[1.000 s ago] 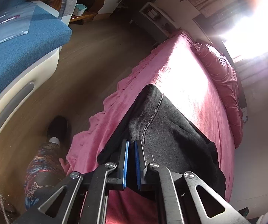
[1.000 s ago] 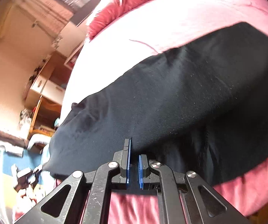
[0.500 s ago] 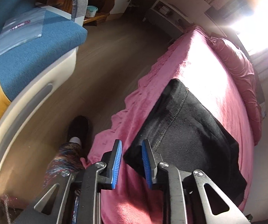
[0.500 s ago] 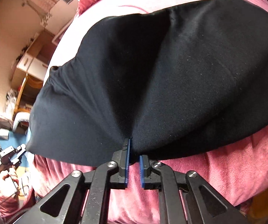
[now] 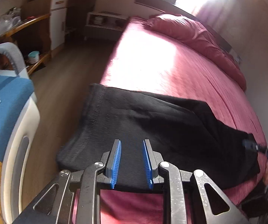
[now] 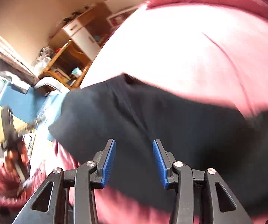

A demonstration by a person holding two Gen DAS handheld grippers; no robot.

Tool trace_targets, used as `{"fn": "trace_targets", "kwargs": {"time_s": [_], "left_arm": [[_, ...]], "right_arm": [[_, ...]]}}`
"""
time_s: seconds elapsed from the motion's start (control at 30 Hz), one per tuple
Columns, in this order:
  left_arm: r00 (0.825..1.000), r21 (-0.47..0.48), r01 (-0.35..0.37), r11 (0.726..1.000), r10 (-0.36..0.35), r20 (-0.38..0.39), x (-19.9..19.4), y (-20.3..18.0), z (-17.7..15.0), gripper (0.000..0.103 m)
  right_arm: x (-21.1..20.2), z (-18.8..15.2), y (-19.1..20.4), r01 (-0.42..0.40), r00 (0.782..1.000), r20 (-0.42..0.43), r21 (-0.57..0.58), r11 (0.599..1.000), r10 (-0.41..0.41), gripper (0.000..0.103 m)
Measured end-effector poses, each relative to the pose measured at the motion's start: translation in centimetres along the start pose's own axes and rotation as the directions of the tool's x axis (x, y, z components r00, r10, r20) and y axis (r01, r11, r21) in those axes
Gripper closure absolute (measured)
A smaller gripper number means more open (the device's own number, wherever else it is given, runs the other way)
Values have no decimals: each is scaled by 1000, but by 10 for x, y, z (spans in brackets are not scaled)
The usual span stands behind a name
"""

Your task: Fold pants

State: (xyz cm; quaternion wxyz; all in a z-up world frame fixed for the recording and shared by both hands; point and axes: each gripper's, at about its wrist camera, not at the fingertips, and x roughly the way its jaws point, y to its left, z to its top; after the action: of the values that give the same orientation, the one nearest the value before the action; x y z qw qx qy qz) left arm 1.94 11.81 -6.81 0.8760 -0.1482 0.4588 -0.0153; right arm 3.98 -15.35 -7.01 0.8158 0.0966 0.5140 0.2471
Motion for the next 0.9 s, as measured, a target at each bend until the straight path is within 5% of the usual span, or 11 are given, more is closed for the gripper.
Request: {"fn": "trace_targets", "kwargs": {"time_s": [0.3,0.33,0.4,0.53,0.73,0.8,0.87,0.9], "left_arm": [[994,81,4,997,5,-111,46,-18,-12,79],[993,76,-4,997,13,-114,48,-15,-12,78],[994,71,-18,997,26,-110,50,-8,-13,76],[990,37,-63,997,67,-121,63,6,-19,72],[987,18,-95,995,96,-132,78,-1,-12,68],[985,20,-108,994,110,-134,79,-4,-10,67],[983,48,-127,991,132,-126,79,-8,-11,66],[983,59,-135,989,141,-120,78,-11,-12,66]], "right_arm": [[111,89,11,-18,987,-156,61,998,27,61],[120,89,14,-37,983,-180,57,998,47,73],[124,90,25,-34,983,-181,11,999,36,94],[120,102,24,51,995,-88,-5,999,-52,97],[145,94,8,133,986,-106,15,991,-130,97],[135,91,6,97,991,-95,65,993,-90,88],[119,84,8,60,997,-56,97,993,-55,63],[108,79,12,73,997,-29,101,992,-70,30]]}}
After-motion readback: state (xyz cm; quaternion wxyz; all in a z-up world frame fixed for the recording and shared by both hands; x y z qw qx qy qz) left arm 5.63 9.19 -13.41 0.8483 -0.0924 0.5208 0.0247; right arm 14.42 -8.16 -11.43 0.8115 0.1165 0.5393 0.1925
